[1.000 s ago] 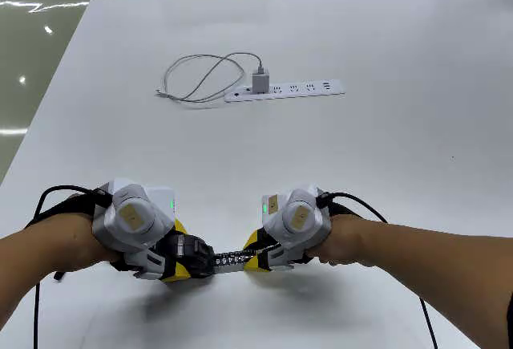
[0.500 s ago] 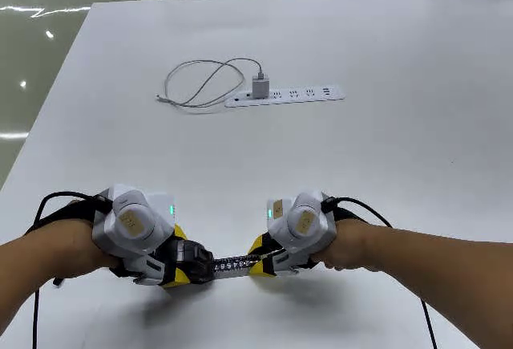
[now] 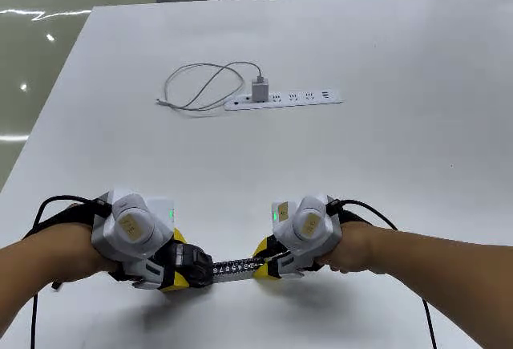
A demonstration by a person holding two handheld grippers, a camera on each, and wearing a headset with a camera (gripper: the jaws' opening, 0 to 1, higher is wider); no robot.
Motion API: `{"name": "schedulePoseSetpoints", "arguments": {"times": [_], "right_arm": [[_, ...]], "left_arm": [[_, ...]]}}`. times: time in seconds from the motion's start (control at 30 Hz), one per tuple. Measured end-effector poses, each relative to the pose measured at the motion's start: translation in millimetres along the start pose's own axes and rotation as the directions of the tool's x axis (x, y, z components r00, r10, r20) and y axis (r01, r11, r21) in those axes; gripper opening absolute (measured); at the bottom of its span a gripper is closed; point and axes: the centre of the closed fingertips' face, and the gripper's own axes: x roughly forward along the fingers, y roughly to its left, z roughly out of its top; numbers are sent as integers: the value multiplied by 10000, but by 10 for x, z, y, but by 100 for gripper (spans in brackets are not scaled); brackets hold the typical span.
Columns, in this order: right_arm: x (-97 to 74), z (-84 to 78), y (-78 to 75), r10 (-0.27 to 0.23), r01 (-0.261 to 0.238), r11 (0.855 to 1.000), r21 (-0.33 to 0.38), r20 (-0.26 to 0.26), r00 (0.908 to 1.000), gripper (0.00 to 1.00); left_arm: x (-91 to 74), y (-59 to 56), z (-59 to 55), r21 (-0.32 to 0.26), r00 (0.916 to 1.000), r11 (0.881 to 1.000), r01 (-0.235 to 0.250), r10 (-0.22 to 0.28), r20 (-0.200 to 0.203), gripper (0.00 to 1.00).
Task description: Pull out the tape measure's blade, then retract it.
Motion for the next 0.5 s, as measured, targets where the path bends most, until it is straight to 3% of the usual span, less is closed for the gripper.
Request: {"name": "schedulePoseSetpoints", "arguments": {"times": [0.5], "right_arm": [[-51, -52, -8, -39, 39, 9999, 105, -55, 10000, 9]], "left_arm": [[-3, 6, -4, 13, 10000, 10000, 4, -4, -24, 31]]}}
